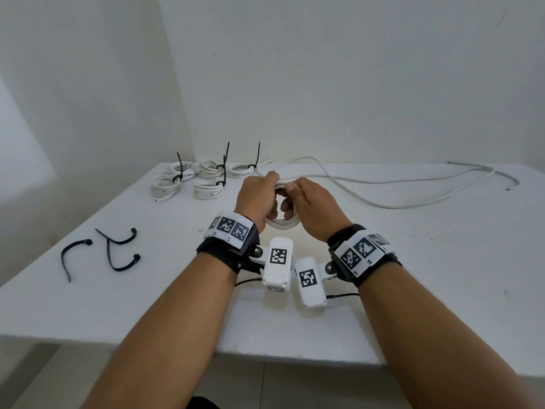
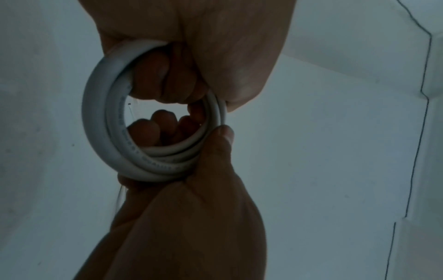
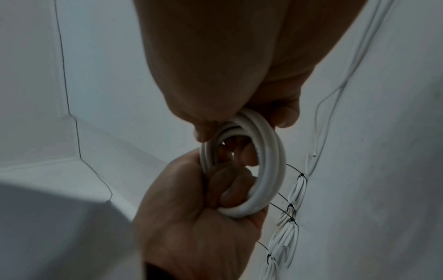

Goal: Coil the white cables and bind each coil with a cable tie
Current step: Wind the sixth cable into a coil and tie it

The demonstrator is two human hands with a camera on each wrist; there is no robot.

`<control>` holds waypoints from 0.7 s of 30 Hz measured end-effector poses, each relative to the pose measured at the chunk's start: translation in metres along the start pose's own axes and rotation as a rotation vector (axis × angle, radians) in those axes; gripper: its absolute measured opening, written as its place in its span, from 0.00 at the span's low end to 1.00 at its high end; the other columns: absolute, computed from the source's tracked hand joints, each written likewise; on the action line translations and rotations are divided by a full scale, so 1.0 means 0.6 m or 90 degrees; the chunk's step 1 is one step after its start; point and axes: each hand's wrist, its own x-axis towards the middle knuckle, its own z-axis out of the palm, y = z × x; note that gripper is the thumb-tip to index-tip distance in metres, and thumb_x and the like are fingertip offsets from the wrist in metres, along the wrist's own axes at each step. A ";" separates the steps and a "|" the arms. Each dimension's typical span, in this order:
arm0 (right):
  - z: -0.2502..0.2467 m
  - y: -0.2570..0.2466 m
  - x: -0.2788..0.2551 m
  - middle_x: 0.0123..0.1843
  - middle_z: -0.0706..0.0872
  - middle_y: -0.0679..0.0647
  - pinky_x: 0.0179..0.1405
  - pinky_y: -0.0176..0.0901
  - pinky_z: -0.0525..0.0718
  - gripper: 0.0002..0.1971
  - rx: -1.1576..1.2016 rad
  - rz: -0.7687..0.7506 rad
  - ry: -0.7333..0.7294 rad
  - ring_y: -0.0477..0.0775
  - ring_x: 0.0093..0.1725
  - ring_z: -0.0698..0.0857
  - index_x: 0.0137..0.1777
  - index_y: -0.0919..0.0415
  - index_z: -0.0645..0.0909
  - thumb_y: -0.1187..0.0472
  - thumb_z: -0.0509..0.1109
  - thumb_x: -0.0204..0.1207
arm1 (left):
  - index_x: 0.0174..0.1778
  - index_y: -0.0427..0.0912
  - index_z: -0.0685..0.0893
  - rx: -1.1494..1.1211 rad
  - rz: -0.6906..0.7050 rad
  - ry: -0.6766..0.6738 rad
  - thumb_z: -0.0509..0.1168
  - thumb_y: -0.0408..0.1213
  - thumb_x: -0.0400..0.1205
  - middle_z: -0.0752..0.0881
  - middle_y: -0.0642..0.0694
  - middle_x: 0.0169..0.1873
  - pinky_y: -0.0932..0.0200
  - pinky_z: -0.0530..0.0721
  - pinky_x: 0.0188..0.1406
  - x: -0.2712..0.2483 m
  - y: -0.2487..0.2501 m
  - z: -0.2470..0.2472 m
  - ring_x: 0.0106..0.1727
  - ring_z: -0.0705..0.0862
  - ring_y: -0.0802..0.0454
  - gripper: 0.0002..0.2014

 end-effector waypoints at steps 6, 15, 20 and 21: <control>-0.006 0.006 -0.005 0.39 0.85 0.42 0.37 0.26 0.73 0.21 -0.107 -0.054 -0.005 0.39 0.37 0.79 0.49 0.63 0.79 0.50 0.50 0.90 | 0.28 0.40 0.73 0.068 0.014 -0.068 0.59 0.39 0.83 0.69 0.48 0.16 0.62 0.65 0.20 -0.006 0.019 -0.007 0.14 0.66 0.52 0.16; 0.005 0.020 -0.010 0.41 0.88 0.54 0.32 0.35 0.72 0.19 -0.122 -0.004 -0.042 0.46 0.35 0.80 0.46 0.61 0.76 0.50 0.51 0.90 | 0.46 0.42 0.77 0.216 -0.012 -0.141 0.58 0.40 0.88 0.84 0.41 0.40 0.58 0.81 0.35 -0.020 0.019 -0.108 0.36 0.83 0.48 0.08; 0.000 0.034 -0.010 0.43 0.88 0.56 0.33 0.37 0.72 0.19 -0.103 0.028 -0.044 0.47 0.36 0.79 0.46 0.60 0.76 0.49 0.51 0.89 | 0.44 0.46 0.83 0.566 -0.020 -0.029 0.59 0.27 0.82 0.86 0.43 0.37 0.62 0.75 0.27 -0.009 0.011 -0.302 0.32 0.82 0.50 0.10; 0.002 0.035 -0.010 0.43 0.88 0.56 0.33 0.37 0.72 0.19 -0.108 0.031 -0.050 0.47 0.36 0.79 0.46 0.60 0.76 0.49 0.51 0.89 | 0.47 0.47 0.84 0.644 -0.037 -0.030 0.59 0.27 0.81 0.87 0.44 0.38 0.60 0.75 0.31 -0.014 0.011 -0.334 0.35 0.83 0.50 0.11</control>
